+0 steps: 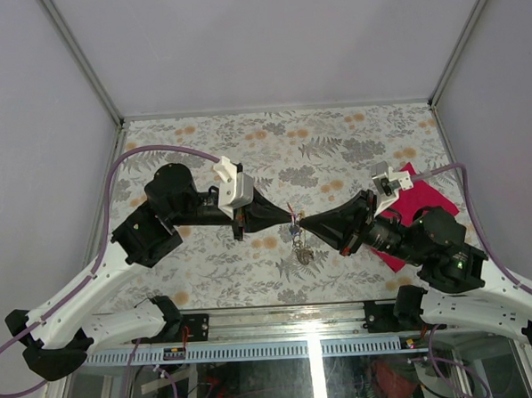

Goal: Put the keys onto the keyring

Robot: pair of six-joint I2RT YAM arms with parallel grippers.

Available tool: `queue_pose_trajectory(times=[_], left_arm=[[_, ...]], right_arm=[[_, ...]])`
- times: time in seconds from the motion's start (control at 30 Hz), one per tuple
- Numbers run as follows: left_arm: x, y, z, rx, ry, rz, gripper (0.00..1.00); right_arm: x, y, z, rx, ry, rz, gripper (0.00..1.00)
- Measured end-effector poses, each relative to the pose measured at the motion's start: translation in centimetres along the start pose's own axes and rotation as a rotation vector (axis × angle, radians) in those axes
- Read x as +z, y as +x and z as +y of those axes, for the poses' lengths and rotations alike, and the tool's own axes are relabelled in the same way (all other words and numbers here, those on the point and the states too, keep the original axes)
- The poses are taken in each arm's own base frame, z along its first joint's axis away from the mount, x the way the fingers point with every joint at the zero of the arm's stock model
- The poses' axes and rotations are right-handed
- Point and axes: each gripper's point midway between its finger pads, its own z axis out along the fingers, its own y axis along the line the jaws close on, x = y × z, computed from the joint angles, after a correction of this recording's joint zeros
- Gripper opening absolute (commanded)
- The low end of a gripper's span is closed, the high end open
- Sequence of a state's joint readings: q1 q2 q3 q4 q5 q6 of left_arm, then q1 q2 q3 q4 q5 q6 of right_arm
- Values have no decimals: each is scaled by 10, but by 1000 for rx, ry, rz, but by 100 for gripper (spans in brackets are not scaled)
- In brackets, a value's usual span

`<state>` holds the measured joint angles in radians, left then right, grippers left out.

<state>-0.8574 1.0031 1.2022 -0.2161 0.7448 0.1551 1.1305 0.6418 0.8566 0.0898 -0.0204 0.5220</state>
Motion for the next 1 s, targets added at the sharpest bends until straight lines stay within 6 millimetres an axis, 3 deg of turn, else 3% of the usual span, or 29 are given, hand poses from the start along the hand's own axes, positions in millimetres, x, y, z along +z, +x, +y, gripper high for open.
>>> queue_pose_trajectory(times=[1.0], left_arm=[[0,-1,-10,3,55,-7,0]], right_arm=[[4,0,-1,40,16,3,0]])
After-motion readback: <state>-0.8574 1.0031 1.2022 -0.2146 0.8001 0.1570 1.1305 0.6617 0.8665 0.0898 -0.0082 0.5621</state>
